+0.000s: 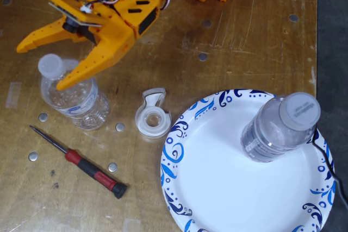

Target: Move the bottles to the plate

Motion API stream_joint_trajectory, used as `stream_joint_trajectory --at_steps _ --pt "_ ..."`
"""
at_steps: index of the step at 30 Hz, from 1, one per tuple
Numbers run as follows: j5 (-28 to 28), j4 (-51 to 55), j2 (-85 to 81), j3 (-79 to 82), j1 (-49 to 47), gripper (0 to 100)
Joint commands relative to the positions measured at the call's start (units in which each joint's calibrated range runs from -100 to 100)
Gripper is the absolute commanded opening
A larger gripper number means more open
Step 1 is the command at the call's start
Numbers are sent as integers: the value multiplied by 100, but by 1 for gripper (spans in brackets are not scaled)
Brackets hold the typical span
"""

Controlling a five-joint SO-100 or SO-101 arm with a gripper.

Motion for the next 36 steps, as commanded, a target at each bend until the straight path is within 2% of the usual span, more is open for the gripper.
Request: stream_joint_trajectory --at_steps 1,13,15,21,23,36 --pt "-20 -101 35 -353 -16 33" --pt "-25 -101 120 -371 -80 32" --pt "-25 -101 120 -326 -48 28" --pt "-25 -101 120 -317 178 7" --pt "-25 -101 120 -308 200 4" --pt "-20 -57 61 -416 157 4"
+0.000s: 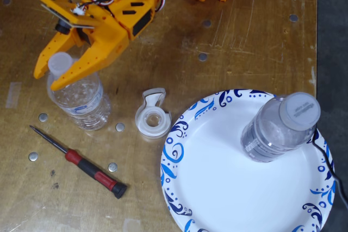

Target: Move the bottles to the plate

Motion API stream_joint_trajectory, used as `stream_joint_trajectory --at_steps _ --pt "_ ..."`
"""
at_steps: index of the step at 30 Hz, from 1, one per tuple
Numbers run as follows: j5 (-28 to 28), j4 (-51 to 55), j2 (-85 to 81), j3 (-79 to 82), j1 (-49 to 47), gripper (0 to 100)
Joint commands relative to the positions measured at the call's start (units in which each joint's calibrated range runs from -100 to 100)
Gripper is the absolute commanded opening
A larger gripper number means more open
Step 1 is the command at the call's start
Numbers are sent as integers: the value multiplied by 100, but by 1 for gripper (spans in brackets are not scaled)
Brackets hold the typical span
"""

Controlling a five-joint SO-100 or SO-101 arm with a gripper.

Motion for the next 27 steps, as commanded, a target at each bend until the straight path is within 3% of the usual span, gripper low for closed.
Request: stream_joint_trajectory --at_steps 1,9,15,19,27 --pt "-20 -84 -82 -371 29 4" --pt "-15 99 -31 -1966 -607 3" --pt "-36 2823 2 -4191 -1512 4" --pt "-443 4068 297 -5020 -2192 3" --pt "-531 3519 963 -4912 -3033 3"
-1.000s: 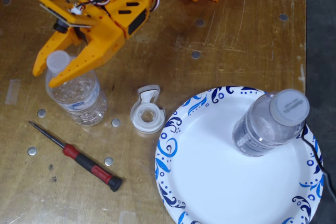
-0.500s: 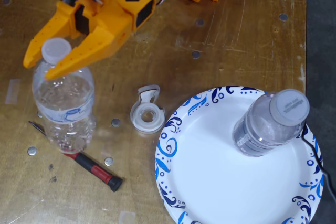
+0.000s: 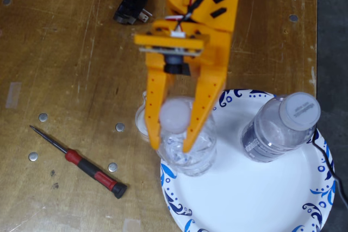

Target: Move the bottles to the plate

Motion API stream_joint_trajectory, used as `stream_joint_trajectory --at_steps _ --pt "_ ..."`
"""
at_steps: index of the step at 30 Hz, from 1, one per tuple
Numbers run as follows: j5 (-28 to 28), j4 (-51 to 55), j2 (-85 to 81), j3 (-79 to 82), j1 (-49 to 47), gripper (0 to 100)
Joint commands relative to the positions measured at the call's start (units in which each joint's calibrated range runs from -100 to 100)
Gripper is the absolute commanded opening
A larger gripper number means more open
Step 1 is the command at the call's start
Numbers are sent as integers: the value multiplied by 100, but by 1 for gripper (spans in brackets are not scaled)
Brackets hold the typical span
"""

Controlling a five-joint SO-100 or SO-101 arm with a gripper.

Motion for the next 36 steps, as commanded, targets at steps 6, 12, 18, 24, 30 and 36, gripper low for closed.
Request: stream_joint_trajectory --at_steps 6,12,18,24,30,36 --pt "219 -1858 260 810 -288 3" --pt "219 -2424 251 1683 -450 3" --pt "214 -2894 251 2296 -666 3" --pt "214 -2998 251 2665 -849 3" --pt "214 -2998 251 2873 -903 3" --pt "214 -2998 251 2900 -903 3"
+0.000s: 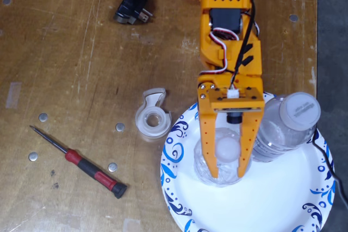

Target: Move the bottles to the plate

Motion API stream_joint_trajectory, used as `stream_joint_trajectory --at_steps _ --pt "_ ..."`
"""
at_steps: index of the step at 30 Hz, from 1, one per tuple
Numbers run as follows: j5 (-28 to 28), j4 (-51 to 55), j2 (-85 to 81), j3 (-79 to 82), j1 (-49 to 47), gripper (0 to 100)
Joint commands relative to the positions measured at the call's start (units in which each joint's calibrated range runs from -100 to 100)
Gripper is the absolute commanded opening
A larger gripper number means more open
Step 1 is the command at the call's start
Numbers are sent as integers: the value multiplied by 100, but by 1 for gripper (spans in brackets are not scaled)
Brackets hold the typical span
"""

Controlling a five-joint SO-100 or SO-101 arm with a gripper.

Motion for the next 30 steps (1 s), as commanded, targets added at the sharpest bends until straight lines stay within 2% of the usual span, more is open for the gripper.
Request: stream_joint_trajectory --at_steps 1,17,20,26,30 --pt "-10 -53 -34 -5 9 3" --pt "-10 -315 -34 211 30 5" --pt "-10 -828 -25 355 -2 15" --pt "16 -1550 -25 680 -131 40" --pt "-5 -1664 -25 761 -185 46"
